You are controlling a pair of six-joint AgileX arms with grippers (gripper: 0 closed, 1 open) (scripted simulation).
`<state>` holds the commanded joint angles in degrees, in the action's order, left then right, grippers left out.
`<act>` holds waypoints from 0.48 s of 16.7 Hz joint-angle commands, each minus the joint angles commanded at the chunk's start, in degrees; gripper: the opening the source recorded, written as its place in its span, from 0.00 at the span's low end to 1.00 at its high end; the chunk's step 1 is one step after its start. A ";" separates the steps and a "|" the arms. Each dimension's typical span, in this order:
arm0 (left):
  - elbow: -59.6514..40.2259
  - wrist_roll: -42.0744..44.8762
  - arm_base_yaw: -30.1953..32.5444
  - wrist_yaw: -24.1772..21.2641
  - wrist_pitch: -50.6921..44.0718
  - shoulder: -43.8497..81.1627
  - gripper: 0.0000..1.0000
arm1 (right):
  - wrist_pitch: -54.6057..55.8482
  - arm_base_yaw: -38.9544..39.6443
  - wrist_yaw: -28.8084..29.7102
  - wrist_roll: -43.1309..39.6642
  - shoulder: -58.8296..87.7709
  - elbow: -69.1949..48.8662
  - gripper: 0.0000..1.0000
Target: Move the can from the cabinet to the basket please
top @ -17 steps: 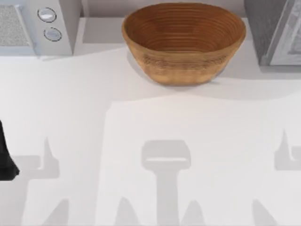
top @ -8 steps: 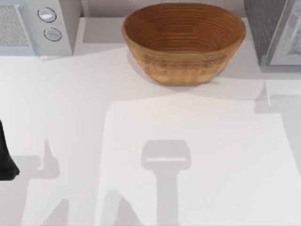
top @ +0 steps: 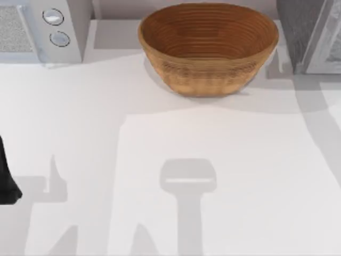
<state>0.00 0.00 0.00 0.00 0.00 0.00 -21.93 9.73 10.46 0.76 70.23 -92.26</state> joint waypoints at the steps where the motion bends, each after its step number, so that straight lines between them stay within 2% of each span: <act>1: 0.00 0.00 0.00 0.00 0.00 0.00 1.00 | -0.69 0.29 0.29 0.04 2.07 -2.72 1.00; 4: 0.00 0.00 0.00 0.00 0.00 0.00 1.00 | -1.90 0.82 0.78 0.13 5.58 -7.24 1.00; 8: 0.00 0.00 0.00 0.00 0.00 0.00 1.00 | -1.99 0.85 0.81 0.14 5.82 -7.54 1.00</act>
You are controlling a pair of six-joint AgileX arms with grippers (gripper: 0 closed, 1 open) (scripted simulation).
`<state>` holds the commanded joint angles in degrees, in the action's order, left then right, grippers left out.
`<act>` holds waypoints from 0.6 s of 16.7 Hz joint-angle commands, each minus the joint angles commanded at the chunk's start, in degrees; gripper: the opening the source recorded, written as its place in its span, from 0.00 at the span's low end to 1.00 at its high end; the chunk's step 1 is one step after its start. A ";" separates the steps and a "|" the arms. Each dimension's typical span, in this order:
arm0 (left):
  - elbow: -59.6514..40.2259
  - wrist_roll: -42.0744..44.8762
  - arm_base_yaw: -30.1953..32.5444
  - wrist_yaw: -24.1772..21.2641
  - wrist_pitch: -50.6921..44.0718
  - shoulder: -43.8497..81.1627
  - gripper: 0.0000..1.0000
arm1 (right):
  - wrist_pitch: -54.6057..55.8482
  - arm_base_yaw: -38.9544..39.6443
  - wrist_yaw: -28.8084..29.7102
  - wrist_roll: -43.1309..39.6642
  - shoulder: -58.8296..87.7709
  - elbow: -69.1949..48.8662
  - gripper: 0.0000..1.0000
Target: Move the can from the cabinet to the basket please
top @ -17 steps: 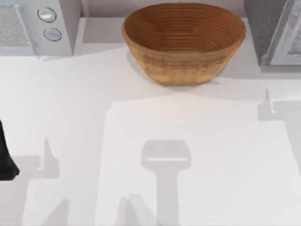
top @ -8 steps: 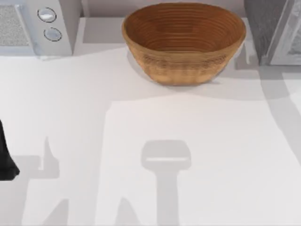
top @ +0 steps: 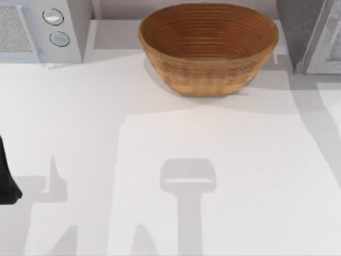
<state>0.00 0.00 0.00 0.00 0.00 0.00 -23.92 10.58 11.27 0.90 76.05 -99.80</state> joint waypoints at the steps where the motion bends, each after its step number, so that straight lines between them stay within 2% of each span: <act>1: 0.00 0.00 0.00 0.00 0.00 0.00 1.00 | 0.10 -0.24 -0.06 -0.01 -0.20 0.16 1.00; 4: 0.00 0.00 0.00 0.00 0.00 0.00 1.00 | 0.64 1.89 1.90 -0.01 2.09 -1.77 1.00; 10: 0.00 0.00 0.00 0.00 0.00 0.00 1.00 | 3.29 11.39 12.13 -0.07 12.76 -9.75 1.00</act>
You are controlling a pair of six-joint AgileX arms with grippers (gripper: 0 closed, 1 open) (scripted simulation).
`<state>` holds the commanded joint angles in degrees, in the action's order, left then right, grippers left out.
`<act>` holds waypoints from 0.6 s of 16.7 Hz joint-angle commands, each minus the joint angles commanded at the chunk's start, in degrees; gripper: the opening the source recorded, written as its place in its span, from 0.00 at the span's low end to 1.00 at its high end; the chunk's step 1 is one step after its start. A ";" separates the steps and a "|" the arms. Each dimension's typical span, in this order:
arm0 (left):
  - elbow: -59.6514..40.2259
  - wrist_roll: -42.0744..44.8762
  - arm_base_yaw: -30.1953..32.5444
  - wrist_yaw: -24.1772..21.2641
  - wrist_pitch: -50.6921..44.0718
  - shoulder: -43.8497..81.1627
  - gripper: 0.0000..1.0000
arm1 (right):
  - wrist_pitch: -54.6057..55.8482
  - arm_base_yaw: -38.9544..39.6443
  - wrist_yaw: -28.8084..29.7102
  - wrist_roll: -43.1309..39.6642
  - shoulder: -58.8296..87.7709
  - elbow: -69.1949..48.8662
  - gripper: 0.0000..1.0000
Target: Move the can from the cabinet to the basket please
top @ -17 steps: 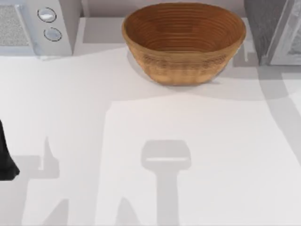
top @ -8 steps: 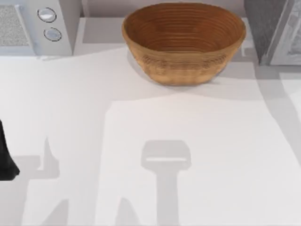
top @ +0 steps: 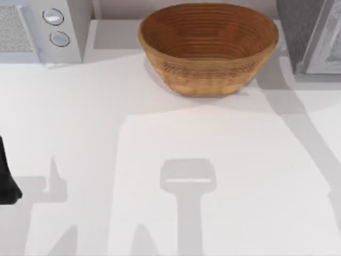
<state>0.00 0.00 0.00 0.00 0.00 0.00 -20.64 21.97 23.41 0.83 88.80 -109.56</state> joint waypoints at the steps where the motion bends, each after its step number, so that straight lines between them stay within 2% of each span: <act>1: 0.00 0.00 0.00 0.00 0.00 0.00 1.00 | 0.26 0.87 0.92 -0.01 0.91 -0.68 1.00; 6: 0.00 0.00 0.00 0.00 0.00 0.00 1.00 | 0.27 0.91 1.03 0.01 1.20 -0.76 1.00; 10: 0.00 0.00 0.00 0.00 0.00 0.00 1.00 | -0.35 -0.27 -0.14 0.00 5.76 -6.21 1.00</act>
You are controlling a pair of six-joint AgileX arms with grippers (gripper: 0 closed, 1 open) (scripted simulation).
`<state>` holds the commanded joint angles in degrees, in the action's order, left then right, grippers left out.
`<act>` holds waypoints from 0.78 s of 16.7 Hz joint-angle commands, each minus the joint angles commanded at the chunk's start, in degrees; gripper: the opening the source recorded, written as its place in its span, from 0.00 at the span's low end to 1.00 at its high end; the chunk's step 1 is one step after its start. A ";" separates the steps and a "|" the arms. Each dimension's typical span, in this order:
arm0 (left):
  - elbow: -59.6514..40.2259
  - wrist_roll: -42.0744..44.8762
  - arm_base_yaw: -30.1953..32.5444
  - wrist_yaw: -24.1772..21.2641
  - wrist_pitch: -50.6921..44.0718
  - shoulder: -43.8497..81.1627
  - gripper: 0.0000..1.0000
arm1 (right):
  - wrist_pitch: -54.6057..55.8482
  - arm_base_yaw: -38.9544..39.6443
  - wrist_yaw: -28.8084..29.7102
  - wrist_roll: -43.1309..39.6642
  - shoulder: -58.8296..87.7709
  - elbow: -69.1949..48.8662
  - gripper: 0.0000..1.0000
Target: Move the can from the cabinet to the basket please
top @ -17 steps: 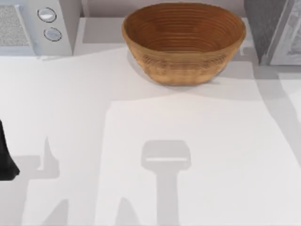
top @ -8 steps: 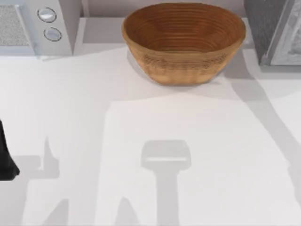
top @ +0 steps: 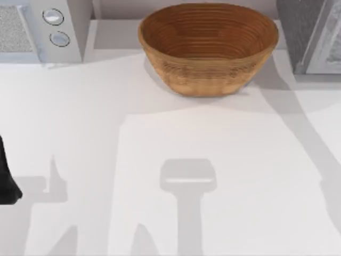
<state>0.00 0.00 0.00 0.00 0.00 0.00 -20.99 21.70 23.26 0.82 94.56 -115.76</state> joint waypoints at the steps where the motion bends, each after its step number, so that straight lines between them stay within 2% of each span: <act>1: 0.00 0.00 0.00 0.00 0.00 0.00 1.00 | -0.26 -0.47 -0.45 -0.01 1.71 -1.97 1.00; 5: 0.00 0.00 0.00 0.00 0.00 0.00 1.00 | -1.16 -2.23 -2.11 -0.02 7.67 -8.86 1.00; 10: 0.00 0.00 0.00 0.00 0.00 0.00 1.00 | -1.32 -2.58 -2.44 -0.02 8.75 -10.10 1.00; 13: 0.00 0.00 0.00 0.00 0.00 0.00 1.00 | -1.32 -2.58 -2.44 -0.02 8.75 -10.10 0.77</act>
<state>0.00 0.00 0.00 0.00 0.00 0.00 -22.31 19.12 20.82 0.80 103.31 -125.87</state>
